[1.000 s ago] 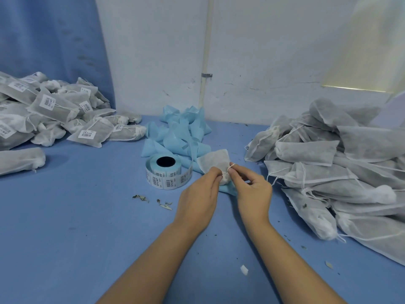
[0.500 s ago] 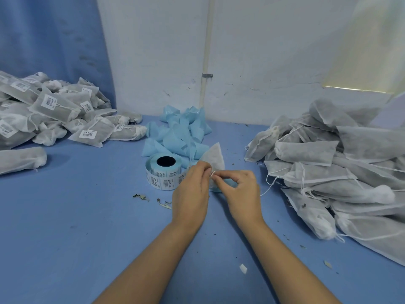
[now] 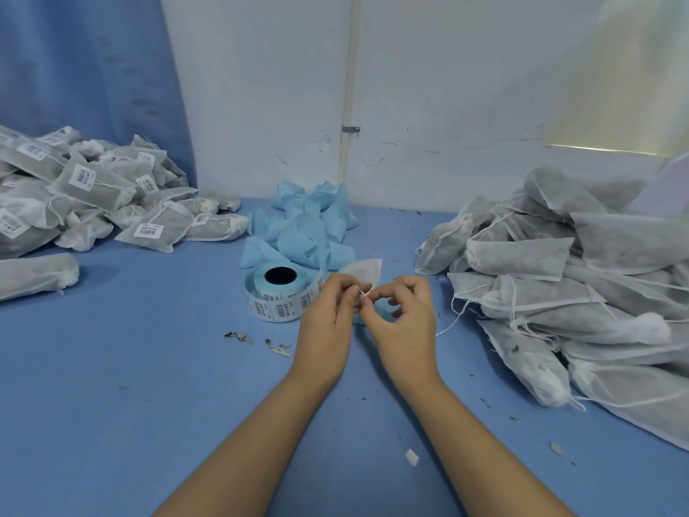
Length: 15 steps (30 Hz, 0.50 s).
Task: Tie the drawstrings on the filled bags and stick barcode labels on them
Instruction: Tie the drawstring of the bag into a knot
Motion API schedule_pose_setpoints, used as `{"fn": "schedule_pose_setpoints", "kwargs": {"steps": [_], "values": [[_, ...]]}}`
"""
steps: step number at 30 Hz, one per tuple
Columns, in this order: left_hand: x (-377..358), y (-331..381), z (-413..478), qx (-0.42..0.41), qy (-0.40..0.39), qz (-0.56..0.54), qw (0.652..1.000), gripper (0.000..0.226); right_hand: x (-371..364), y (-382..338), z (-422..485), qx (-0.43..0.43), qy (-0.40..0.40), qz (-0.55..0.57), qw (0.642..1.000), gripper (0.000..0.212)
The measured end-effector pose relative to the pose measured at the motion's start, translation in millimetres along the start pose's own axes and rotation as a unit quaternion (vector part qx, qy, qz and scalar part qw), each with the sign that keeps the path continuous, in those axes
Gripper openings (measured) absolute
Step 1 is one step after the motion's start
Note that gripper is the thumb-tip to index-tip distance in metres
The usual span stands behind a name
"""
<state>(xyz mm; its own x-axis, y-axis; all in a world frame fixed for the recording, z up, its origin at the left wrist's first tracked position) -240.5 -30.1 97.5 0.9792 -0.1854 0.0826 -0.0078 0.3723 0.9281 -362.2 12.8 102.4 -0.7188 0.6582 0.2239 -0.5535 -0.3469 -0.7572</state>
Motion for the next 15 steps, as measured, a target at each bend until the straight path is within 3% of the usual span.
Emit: {"fn": "schedule_pose_setpoints", "kwargs": {"steps": [5, 7, 10, 15], "values": [[0, -1, 3, -0.005, 0.001, 0.041, 0.999, 0.012, -5, 0, -2, 0.005, -0.014, 0.011, 1.0, 0.023], [-2, 0, 3, -0.012, -0.007, 0.057, 0.998, 0.012, -7, 5, -3, -0.028, -0.025, 0.067, 0.997, 0.024], [-4, 1, 2, -0.021, -0.012, 0.073, 0.997, 0.014, -8, 18, -3, -0.108, -0.025, 0.182, 0.977, 0.006], [-2, -4, 5, 0.001, -0.014, 0.06, 0.998, 0.015, -18, 25, -8, -0.182, -0.033, 0.278, 0.943, 0.008]]}}
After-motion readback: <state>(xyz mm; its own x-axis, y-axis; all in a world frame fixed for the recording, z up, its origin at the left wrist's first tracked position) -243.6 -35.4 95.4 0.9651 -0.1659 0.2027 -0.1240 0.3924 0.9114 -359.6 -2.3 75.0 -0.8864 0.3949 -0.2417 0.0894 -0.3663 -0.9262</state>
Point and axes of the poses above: each hand's wrist, its own z-axis towards the middle knuckle, its own x-axis out of the back of the hand, y = z × x, the point moved 9 cm from there along z, towards the middle knuckle, and after that the axes turned 6 degrees about x, right-handed, at the moved point
